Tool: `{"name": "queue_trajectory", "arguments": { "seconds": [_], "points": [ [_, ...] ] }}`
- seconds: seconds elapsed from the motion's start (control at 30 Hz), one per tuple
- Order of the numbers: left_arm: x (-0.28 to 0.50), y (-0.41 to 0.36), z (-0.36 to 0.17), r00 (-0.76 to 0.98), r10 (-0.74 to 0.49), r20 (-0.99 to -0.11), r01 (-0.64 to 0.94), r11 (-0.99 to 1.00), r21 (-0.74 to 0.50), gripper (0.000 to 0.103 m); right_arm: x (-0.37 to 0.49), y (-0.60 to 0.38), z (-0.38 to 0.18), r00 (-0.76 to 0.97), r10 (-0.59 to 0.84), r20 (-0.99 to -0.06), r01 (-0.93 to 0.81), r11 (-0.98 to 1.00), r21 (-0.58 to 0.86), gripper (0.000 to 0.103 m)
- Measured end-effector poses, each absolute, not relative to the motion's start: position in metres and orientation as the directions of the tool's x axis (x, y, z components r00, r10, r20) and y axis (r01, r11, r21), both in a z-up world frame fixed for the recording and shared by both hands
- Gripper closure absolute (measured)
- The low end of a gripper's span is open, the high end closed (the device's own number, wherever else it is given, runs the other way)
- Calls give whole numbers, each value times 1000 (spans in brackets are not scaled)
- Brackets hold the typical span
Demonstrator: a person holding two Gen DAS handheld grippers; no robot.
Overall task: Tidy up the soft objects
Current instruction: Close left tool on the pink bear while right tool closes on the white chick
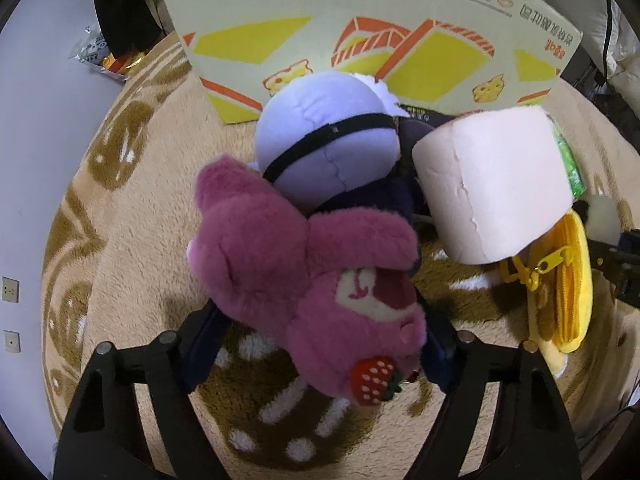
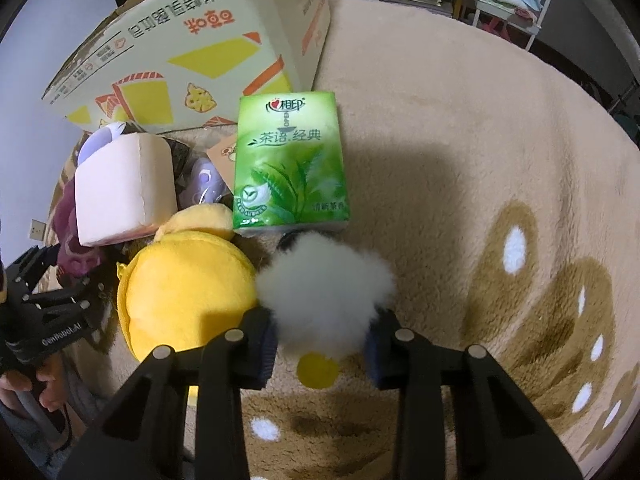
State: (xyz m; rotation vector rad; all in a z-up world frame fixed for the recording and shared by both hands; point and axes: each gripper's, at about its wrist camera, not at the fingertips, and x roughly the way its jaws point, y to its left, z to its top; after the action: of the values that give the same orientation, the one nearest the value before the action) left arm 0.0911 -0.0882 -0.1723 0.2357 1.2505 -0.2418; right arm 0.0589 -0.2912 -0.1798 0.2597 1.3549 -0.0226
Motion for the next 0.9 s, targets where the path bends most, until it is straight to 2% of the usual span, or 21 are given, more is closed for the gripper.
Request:
{"name": "queue_trajectory", "arguments": {
  "seconds": [0.03,0.3,0.67,0.9],
  "points": [
    [90,-87,-171,295,-59,-954,309,950,37,31,57,-290,-179,221,130,-966,161,973,168,68],
    [84,-83,-168,278,-100,-955,294,956,-14,48,52,-278,-175,225,118,-967,152,976,155,68],
    [88,-64,-163,294,-121,-948,260,965,-42,52,44,-269,-164,248,115,-962,157,975,157,70],
    [74,-59,-150,340,-109,-934,234,972,-29,52,37,-265,-149,291,137,-947,134,974,182,81]
  ]
}}
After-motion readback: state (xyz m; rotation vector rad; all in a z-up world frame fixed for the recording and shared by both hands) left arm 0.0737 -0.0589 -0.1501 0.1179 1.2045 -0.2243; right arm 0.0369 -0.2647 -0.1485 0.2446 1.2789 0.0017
